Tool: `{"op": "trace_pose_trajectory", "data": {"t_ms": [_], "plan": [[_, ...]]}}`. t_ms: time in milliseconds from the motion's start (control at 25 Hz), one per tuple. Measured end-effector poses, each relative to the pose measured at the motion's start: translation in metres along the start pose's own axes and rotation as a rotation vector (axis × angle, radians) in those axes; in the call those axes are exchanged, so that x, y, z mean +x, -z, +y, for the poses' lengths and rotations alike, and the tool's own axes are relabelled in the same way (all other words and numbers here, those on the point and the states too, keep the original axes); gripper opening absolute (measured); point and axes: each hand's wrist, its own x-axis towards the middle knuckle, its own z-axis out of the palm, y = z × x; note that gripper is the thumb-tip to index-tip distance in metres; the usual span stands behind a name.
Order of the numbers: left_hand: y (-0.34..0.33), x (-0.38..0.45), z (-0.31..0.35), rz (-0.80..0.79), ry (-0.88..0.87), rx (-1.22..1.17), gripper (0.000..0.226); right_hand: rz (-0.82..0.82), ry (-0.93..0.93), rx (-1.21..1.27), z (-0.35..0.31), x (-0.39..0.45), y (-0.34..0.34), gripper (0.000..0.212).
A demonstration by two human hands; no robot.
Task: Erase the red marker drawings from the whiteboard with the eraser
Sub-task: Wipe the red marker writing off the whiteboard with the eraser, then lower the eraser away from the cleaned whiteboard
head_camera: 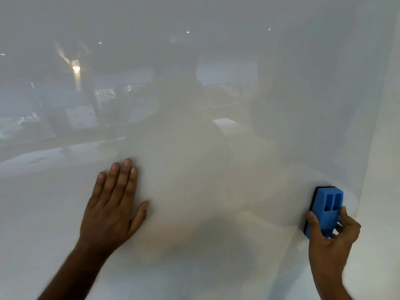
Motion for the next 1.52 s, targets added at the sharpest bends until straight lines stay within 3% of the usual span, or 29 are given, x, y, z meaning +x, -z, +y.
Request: {"op": "trace_pose_trajectory", "data": {"t_ms": [280, 480, 720, 840, 1040, 1200, 1440, 1520], "plan": [[-0.003, 0.0, -0.002, 0.006, -0.011, -0.027, 0.079, 0.0, 0.027, 0.091, -0.018, -0.065, -0.052, 0.075], [0.007, -0.001, -0.009, 0.001, -0.008, -0.174, 0.079, 0.005, 0.062, 0.092, -0.033, -0.105, -0.081, 0.079], [0.043, -0.036, -0.087, -0.047, 0.177, -0.151, 0.085, -0.123, 0.126, 0.027, -0.058, -0.18, -0.143, 0.093], [0.061, -0.064, -0.116, -0.08, 0.222, -0.139, 0.084, -0.151, 0.179, 0.032, -0.083, -0.216, -0.172, 0.087], [0.075, -0.096, -0.133, -0.121, 0.261, -0.171, 0.083, -0.302, 0.438, -0.075, -0.119, -0.256, -0.212, 0.075], [0.083, -0.11, -0.135, -0.13, 0.327, -0.241, 0.082, -0.455, 0.697, -0.281, -0.125, -0.277, -0.23, 0.08], [0.082, -0.128, -0.101, -0.189, 0.367, -0.319, 0.08, -0.778, 1.251, -0.579, -0.1, -0.247, -0.191, 0.069], [0.085, -0.13, -0.081, -0.209, 0.399, -0.36, 0.08, -0.888, 1.274, -0.632, -0.083, -0.229, -0.162, 0.069]]}}
